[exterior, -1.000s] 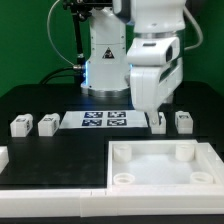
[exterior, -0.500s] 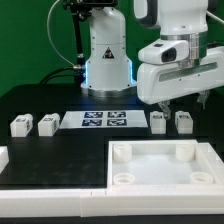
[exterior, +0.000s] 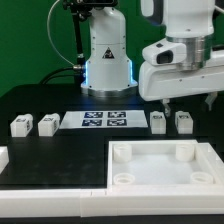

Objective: Assemble one leg

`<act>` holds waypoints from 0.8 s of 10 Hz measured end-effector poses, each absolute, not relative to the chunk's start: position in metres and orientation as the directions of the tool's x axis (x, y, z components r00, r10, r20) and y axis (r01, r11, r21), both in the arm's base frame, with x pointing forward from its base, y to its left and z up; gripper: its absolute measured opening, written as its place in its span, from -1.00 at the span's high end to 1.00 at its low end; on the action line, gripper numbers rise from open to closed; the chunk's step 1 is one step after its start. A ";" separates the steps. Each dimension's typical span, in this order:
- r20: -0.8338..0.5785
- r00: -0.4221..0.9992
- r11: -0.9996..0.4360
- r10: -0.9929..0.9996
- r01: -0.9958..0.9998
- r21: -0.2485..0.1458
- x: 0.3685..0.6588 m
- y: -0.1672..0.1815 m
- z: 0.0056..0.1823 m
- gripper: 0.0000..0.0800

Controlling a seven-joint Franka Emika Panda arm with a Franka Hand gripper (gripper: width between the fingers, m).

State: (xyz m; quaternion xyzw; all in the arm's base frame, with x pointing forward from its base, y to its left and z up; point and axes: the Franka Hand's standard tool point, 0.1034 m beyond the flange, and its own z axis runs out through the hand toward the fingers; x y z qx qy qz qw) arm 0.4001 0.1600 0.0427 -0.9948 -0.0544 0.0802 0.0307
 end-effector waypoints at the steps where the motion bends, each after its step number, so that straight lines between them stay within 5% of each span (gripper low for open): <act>1: -0.248 0.964 -0.994 0.099 0.085 -0.065 0.399 0.159 0.041 -0.62; 7: -0.777 0.623 -0.996 0.084 0.050 -0.068 0.395 0.159 0.035 -0.62; 8: -0.814 0.579 -0.999 0.041 0.025 -0.033 0.392 0.160 0.029 -0.62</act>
Offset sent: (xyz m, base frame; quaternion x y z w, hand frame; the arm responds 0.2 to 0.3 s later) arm 0.0000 0.0000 0.0000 0.0000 -0.2667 0.0000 0.9638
